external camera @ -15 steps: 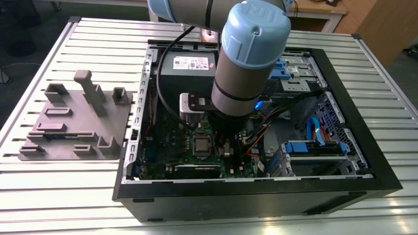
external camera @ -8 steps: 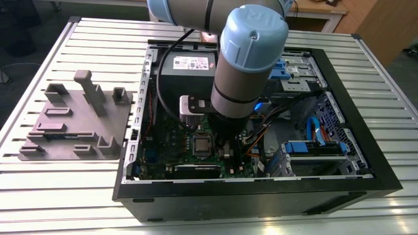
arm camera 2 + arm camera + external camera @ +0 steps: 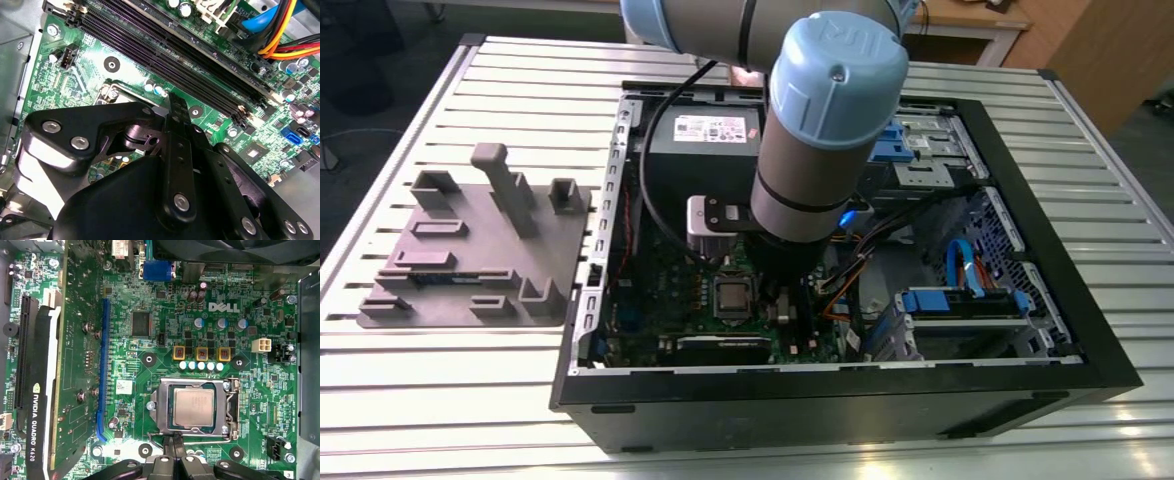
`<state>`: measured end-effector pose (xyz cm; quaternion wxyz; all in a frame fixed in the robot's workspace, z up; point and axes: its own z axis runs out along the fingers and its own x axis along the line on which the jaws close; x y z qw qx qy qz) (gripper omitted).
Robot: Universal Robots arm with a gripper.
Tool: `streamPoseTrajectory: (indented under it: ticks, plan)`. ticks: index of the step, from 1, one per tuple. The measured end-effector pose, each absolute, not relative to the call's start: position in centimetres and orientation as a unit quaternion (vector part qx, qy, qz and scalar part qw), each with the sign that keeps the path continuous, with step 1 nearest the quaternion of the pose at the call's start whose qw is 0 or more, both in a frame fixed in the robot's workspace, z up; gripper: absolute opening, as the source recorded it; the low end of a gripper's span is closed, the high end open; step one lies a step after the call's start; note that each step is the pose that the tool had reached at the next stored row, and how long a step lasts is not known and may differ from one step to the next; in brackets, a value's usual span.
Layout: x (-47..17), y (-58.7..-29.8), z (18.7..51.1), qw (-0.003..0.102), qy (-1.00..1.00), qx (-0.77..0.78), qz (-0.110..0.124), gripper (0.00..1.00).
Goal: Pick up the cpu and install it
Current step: 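Install the first cpu locking lever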
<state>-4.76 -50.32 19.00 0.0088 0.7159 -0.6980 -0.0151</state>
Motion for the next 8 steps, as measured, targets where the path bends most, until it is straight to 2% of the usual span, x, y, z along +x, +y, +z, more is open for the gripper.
streamPoseTrajectory:
  ticks: [8]
  plan:
    - [-4.77,-50.32,18.92,0.007,-0.698,0.716,-0.013,0.1]
